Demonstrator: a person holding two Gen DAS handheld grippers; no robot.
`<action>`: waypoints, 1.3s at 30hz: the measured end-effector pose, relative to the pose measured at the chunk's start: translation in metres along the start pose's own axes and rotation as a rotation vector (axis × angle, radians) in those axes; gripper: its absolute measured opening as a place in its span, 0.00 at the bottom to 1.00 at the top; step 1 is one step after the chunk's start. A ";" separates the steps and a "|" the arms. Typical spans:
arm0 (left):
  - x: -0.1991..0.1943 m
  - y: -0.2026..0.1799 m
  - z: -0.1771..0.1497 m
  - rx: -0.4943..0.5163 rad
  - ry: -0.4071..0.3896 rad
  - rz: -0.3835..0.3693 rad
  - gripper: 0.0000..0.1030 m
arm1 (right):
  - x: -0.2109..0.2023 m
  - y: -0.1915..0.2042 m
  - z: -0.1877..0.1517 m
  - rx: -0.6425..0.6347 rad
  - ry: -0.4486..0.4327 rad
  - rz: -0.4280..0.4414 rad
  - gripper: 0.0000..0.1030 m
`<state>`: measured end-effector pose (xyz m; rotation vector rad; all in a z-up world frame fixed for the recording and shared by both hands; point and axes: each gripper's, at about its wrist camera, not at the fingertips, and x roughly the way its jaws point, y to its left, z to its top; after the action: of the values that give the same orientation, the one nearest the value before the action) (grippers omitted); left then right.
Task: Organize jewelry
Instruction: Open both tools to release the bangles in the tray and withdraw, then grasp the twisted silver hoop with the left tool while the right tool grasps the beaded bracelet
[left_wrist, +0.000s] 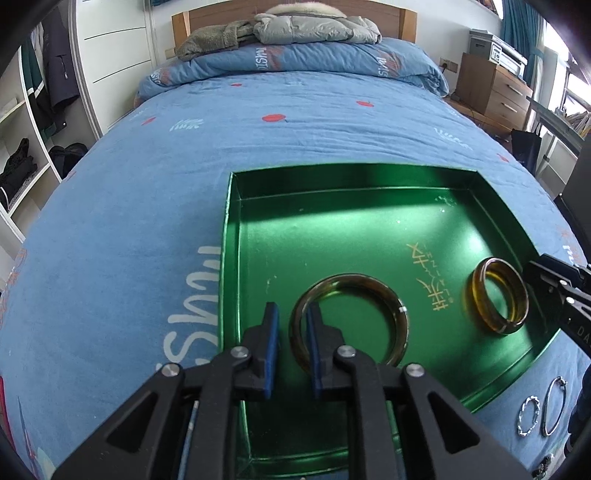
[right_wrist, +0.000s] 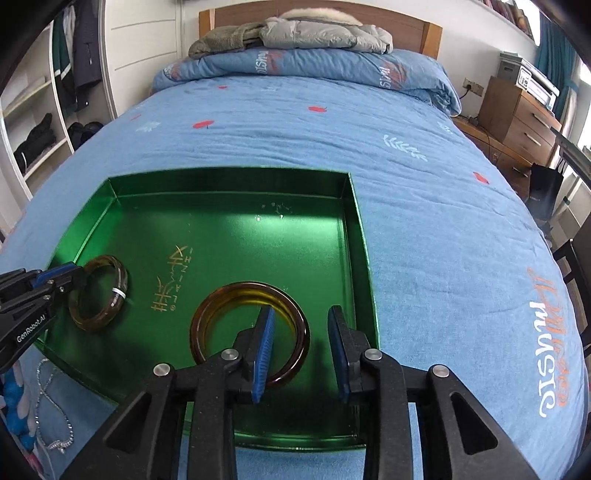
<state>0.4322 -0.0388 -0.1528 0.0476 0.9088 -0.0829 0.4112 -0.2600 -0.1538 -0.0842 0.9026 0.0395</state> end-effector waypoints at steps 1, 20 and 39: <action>-0.008 0.002 0.000 -0.005 -0.013 -0.010 0.20 | -0.009 -0.001 0.001 0.006 -0.021 0.007 0.33; -0.189 0.014 -0.095 0.013 -0.154 -0.016 0.26 | -0.230 -0.034 -0.107 0.015 -0.295 0.081 0.36; -0.285 -0.032 -0.200 -0.038 -0.162 -0.118 0.26 | -0.333 -0.086 -0.232 0.062 -0.353 0.050 0.38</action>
<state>0.0975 -0.0411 -0.0506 -0.0480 0.7505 -0.1772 0.0298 -0.3663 -0.0309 0.0038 0.5526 0.0702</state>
